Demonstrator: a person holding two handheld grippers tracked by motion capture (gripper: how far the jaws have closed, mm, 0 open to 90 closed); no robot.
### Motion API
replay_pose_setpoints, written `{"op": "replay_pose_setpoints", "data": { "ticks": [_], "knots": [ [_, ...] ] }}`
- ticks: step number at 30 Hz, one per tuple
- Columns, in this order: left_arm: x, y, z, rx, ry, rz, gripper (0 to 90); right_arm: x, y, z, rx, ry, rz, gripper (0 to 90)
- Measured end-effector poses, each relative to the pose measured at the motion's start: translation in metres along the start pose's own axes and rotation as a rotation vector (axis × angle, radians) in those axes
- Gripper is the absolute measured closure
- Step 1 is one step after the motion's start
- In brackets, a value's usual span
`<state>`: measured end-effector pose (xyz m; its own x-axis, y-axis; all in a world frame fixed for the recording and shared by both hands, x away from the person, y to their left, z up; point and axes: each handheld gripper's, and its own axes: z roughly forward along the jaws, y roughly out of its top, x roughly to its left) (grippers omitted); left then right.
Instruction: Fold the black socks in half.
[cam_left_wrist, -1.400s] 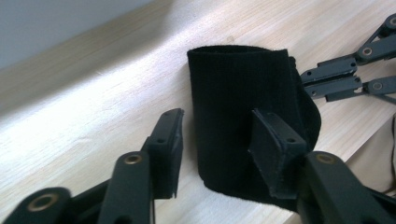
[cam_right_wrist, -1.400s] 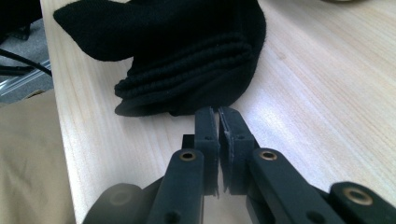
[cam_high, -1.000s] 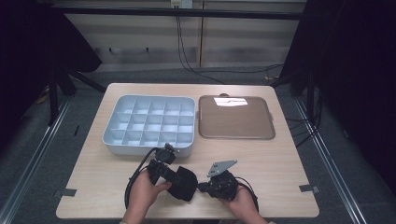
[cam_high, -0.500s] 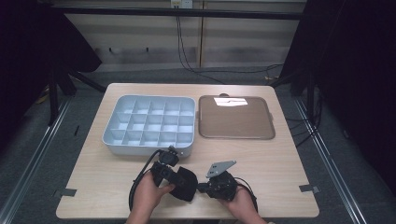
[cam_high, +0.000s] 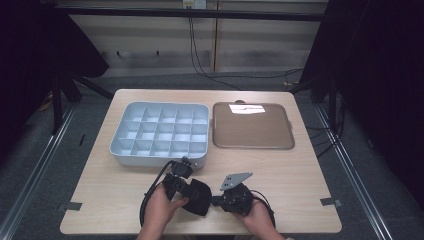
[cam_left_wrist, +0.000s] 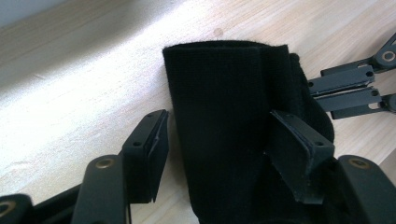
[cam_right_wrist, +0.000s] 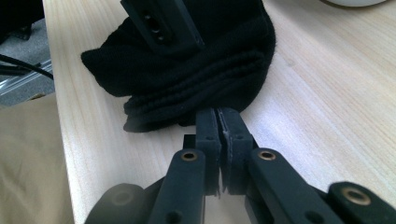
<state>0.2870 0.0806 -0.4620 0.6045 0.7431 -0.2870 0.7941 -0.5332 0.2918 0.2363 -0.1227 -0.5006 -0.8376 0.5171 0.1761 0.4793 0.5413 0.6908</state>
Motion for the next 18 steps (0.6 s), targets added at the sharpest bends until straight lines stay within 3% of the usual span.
{"op": "replay_pose_setpoints", "data": {
  "ticks": [8,13,18],
  "knots": [
    [-0.0013,0.0028,-0.0055,-0.009,-0.022,-0.001,36.3,0.0019,0.0007,0.0008,0.001,-0.009,-0.001,87.2],
    [-0.0045,0.0048,-0.0037,-0.002,-0.002,0.001,35.8,0.0029,0.0011,0.0015,0.001,-0.005,-0.011,87.1],
    [-0.0029,0.0040,0.0001,0.001,-0.007,-0.009,35.6,0.0031,0.0010,0.0015,0.001,-0.005,-0.016,87.1]
  ]
}}
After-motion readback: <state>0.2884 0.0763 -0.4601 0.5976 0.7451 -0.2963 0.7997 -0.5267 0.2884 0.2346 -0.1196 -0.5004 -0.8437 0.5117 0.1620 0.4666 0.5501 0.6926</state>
